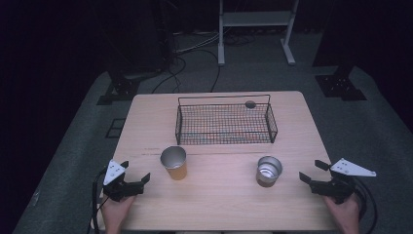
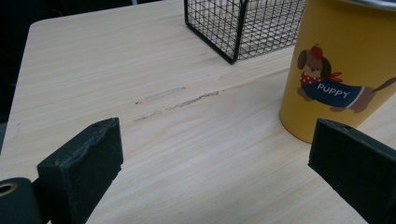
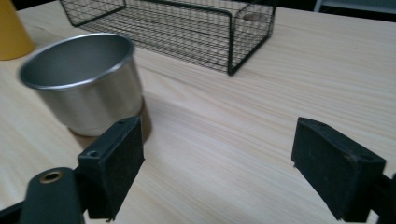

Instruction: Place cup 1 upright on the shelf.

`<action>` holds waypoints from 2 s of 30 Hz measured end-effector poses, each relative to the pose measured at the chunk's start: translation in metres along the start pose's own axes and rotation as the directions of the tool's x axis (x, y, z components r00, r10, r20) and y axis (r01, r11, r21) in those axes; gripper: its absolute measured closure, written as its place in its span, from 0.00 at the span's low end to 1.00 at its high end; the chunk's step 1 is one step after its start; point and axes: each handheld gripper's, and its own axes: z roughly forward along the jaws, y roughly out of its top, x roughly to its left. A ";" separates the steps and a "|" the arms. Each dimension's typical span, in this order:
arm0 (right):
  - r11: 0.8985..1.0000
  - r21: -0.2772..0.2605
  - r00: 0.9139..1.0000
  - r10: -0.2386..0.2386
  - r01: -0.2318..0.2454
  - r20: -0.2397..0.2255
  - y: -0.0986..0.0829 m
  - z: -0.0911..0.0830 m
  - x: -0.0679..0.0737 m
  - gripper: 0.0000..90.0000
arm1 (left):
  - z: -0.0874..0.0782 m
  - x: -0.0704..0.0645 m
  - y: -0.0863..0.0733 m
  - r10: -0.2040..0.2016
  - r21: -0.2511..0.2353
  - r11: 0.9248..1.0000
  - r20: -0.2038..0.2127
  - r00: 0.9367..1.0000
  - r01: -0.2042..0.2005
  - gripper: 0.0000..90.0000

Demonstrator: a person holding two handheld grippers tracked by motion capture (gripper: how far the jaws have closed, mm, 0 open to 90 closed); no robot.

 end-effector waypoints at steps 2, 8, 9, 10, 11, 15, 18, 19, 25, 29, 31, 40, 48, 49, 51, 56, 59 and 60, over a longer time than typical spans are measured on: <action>1.000 0.001 1.000 -0.011 0.011 -0.019 0.000 -0.002 0.005 0.17 | -0.001 0.000 0.000 -0.002 -0.007 1.000 0.000 1.000 0.002 0.02; 0.999 0.001 0.997 -0.037 0.037 -0.068 -0.002 -0.013 0.019 0.15 | -0.002 0.000 0.000 -0.005 -0.015 1.000 0.002 1.000 0.005 0.02; 0.999 0.005 0.996 -0.041 0.041 -0.079 -0.002 -0.018 0.023 0.15 | -0.002 0.000 0.000 -0.006 -0.017 1.000 0.003 1.000 0.006 0.02; 0.999 0.005 0.996 -0.041 0.041 -0.079 -0.002 -0.018 0.023 0.15 | -0.002 0.000 0.000 -0.006 -0.017 1.000 0.003 1.000 0.006 0.02; 0.999 0.007 0.995 -0.053 0.054 -0.087 -0.002 -0.020 0.027 0.14 | -0.002 0.000 0.000 -0.006 -0.016 1.000 0.004 1.000 0.006 0.02; 0.997 0.009 0.991 -0.074 0.075 -0.111 -0.001 -0.023 0.036 0.14 | -0.002 0.000 0.000 -0.005 -0.020 1.000 0.010 1.000 0.005 0.02; 0.996 0.011 0.988 -0.083 0.085 -0.129 0.000 -0.023 0.044 0.14 | -0.002 0.000 0.000 -0.006 -0.025 1.000 0.012 1.000 0.007 0.02; 0.996 0.010 0.987 -0.085 0.088 -0.136 0.000 -0.022 0.046 0.14 | -0.002 0.000 0.000 -0.005 -0.024 1.000 0.011 1.000 0.005 0.02; 0.993 0.024 0.979 -0.108 0.114 -0.173 0.004 -0.009 0.060 0.14 | -0.001 0.000 0.000 0.002 -0.018 1.000 0.023 1.000 -0.002 0.02; 0.993 0.039 0.976 -0.100 0.109 -0.191 0.006 0.003 0.062 0.12 | -0.001 0.000 -0.001 0.001 -0.019 1.000 0.030 1.000 -0.001 0.02; 0.993 0.046 0.977 -0.102 0.113 -0.188 0.007 0.007 0.063 0.11 | -0.001 0.001 -0.001 -0.001 -0.017 1.000 0.032 1.000 0.001 0.02; 0.992 0.074 0.978 -0.083 0.098 -0.190 0.008 0.027 0.061 0.07 | -0.002 0.002 -0.002 -0.012 -0.027 1.000 0.036 0.999 0.013 0.02; 0.989 0.104 0.981 -0.085 0.104 -0.174 0.011 0.041 0.063 0.02 | -0.003 0.002 -0.002 -0.011 -0.032 0.999 0.035 0.999 0.012 0.02; 0.990 0.101 0.981 -0.085 0.103 -0.173 0.012 0.042 0.063 0.02 | -0.003 0.002 -0.002 -0.009 -0.031 0.999 0.035 0.999 0.010 0.02; 0.990 0.098 0.981 -0.082 0.100 -0.174 0.013 0.044 0.063 0.02 | -0.003 0.002 -0.002 -0.010 -0.032 0.999 0.035 0.999 0.011 0.02; 0.987 0.113 0.981 -0.090 0.110 -0.170 0.017 0.052 0.066 0.02 | -0.002 0.001 -0.002 -0.008 -0.028 1.000 0.038 0.999 0.009 0.02; 0.988 0.117 0.982 -0.080 0.101 -0.171 0.019 0.056 0.065 0.02 | -0.002 0.001 -0.002 -0.004 -0.028 1.000 0.035 0.999 0.005 0.02; 0.988 0.117 0.982 -0.080 0.101 -0.171 0.019 0.056 0.065 0.02 | -0.002 0.001 -0.002 -0.004 -0.028 1.000 0.035 0.999 0.005 0.02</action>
